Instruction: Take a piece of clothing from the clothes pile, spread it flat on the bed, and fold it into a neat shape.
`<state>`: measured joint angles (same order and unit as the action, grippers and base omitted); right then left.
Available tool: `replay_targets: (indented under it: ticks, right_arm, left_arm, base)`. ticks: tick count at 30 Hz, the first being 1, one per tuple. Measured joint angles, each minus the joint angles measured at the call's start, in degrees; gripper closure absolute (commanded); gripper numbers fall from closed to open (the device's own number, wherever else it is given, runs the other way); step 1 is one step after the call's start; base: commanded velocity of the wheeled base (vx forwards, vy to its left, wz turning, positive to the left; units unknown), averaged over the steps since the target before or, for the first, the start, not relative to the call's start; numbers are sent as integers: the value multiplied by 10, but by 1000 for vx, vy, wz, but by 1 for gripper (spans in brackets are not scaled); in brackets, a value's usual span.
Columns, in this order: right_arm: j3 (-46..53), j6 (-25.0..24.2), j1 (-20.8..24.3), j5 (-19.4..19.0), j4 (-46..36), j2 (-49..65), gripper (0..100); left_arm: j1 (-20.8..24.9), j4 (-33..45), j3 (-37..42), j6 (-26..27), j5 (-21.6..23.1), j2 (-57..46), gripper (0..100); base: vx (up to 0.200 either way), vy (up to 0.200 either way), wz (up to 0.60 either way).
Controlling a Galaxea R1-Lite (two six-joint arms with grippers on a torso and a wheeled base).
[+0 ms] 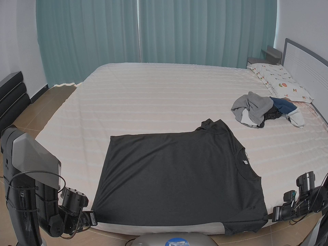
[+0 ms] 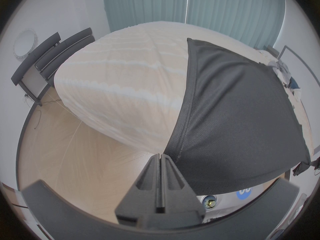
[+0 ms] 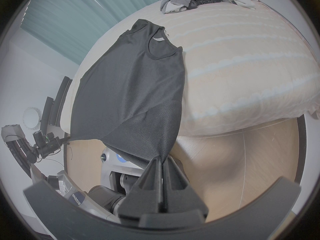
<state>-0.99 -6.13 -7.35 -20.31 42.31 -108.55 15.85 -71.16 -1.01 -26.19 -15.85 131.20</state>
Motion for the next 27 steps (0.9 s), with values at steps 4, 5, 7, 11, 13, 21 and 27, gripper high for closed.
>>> replay_targets:
  ticks: [4,5,7,11,13,21,27]
  right_arm:
    - [0,1,-1,1,-16,18,100]
    - [0,2,-1,1,-20,23,100]
    - [0,5,-2,4,-26,31,100]
    - [0,12,-5,7,-39,42,100]
    - [0,16,-6,8,-54,48,100]
    - [0,45,-10,10,-128,85,100]
    - [0,79,-12,10,-197,139,100]
  left_arm:
    - [10,34,0,0,-5,-15,100]
    - [12,44,0,-1,-5,-21,100]
    - [15,62,0,0,-4,-35,100]
    - [17,101,0,0,2,-61,100]
    - [19,122,0,2,5,-75,100]
    - [20,179,0,11,11,-112,100]
    - [19,217,0,23,11,-131,100]
  base:
    - [0,0,0]
    - [0,0,0]
    - [0,0,0]
    - [0,0,0]
    - [0,0,0]
    - [0,0,0]
    - [0,0,0]
